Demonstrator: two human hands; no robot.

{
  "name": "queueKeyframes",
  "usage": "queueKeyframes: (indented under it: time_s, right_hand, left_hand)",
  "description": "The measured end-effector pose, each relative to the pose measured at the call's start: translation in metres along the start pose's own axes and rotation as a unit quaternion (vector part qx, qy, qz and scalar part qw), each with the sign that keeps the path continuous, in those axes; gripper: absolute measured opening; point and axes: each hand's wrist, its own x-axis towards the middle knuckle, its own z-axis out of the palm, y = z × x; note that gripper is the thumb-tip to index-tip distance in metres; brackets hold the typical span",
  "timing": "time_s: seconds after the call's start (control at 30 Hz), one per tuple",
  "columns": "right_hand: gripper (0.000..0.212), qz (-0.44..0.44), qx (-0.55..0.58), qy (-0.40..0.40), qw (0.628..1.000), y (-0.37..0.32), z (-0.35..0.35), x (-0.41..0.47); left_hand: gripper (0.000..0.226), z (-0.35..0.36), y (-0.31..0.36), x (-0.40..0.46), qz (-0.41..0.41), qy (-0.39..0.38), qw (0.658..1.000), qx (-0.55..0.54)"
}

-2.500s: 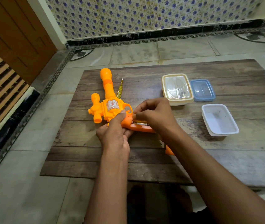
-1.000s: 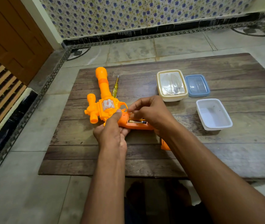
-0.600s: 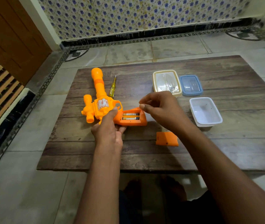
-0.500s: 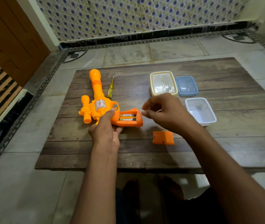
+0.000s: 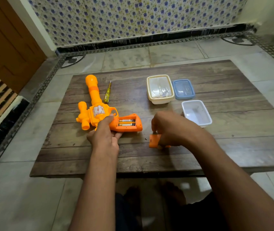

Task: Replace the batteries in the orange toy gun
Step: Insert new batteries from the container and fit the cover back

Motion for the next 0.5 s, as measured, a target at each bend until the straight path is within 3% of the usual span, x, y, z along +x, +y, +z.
queueKeyframes:
  time_s: [0.2,0.4,0.5]
  right_hand:
    - [0.033,-0.026,0.014,-0.007,1.000,0.005,-0.001,0.000]
    - [0.025,-0.070,0.105,-0.019,0.992,0.009,-0.008,0.000]
    - [0.026,-0.102,0.195,0.022,0.975,0.007,-0.012,0.002]
  left_hand:
    - [0.057,-0.001,0.000,0.000,0.000,0.002,1.000,-0.002]
    - [0.048,0.000,0.000,0.000,-0.002,0.000,1.000,-0.006]
    - [0.045,-0.002,0.002,0.004,-0.002,-0.005,1.000,-0.003]
